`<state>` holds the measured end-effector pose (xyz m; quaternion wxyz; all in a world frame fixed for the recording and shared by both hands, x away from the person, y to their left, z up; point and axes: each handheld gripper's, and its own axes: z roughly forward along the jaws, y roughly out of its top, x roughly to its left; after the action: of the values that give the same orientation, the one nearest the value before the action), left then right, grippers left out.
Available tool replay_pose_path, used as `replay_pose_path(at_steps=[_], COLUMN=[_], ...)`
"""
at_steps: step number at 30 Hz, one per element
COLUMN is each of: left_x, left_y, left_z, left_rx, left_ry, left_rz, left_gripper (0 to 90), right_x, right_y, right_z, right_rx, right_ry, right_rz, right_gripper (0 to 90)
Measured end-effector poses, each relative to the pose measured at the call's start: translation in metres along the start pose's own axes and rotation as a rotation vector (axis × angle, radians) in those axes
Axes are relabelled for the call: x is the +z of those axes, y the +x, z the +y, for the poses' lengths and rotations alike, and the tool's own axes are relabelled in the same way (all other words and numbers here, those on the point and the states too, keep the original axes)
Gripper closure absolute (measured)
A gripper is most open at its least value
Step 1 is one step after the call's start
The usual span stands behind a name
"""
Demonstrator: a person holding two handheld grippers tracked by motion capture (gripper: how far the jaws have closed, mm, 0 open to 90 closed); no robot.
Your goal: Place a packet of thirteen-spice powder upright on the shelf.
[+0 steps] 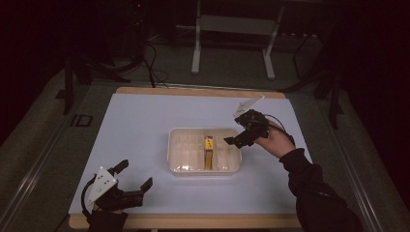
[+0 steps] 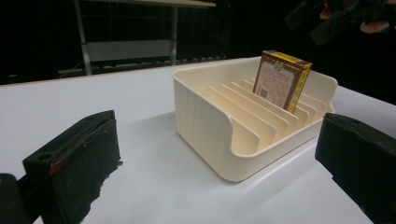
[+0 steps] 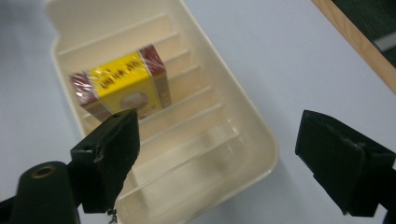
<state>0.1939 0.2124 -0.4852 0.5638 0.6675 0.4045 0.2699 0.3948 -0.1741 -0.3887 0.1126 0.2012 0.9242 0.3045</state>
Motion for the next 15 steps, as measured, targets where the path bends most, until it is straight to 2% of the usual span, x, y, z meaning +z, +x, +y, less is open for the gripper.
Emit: replay_pose_path(at_steps=[9, 12, 15], left_x=[0.000, 0.000, 0.000], left_y=[0.000, 0.000, 0.000], left_z=[0.000, 0.000, 0.000], left_rx=[0.000, -0.001, -0.001], left_ry=[0.004, 0.003, 0.002], left_rz=[0.000, 0.000, 0.000], left_gripper=[0.0, 0.0, 0.0], right_x=[-0.001, -0.007, -0.009], right_y=[0.008, 0.007, 0.007], right_z=[-0.022, -0.029, -0.039], right_rx=[0.065, 0.114, 0.146], right_ry=[-0.112, -0.162, -0.181], right_rz=[-0.088, -0.115, -0.124], right_gripper=[13.8, 13.8, 13.8])
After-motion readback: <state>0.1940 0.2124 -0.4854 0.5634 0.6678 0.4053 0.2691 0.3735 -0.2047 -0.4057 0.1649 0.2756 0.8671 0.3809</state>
